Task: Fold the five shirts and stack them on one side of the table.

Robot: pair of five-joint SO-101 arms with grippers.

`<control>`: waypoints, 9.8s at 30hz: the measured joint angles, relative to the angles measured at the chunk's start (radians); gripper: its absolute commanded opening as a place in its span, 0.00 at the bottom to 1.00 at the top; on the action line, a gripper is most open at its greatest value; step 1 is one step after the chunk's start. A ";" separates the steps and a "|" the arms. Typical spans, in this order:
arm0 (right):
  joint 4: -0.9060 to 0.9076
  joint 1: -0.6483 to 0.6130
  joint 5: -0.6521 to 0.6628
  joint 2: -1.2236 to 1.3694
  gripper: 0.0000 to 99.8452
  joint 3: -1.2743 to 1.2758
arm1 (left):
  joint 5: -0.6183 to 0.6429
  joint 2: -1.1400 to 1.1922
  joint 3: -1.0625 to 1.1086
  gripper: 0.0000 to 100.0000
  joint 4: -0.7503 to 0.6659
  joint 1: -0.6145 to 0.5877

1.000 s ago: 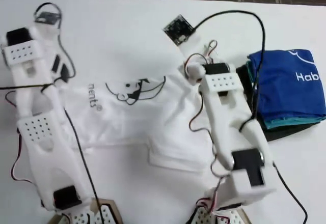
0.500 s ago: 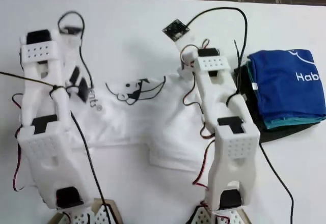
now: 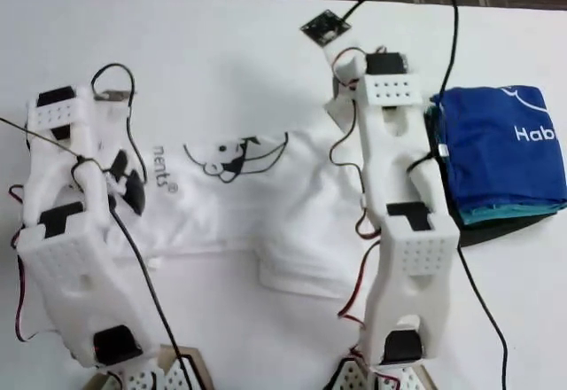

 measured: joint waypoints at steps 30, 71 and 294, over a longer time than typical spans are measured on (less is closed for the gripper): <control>-0.003 -0.226 0.103 -0.961 0.17 1.026 | -0.054 -0.419 0.440 0.20 -0.124 -0.092; 0.000 -0.453 0.285 -1.063 0.31 1.378 | 0.008 -0.727 0.687 0.20 -0.334 -0.135; 0.003 -0.359 0.310 -0.172 0.02 0.446 | 0.176 -0.334 0.598 0.20 -0.700 0.046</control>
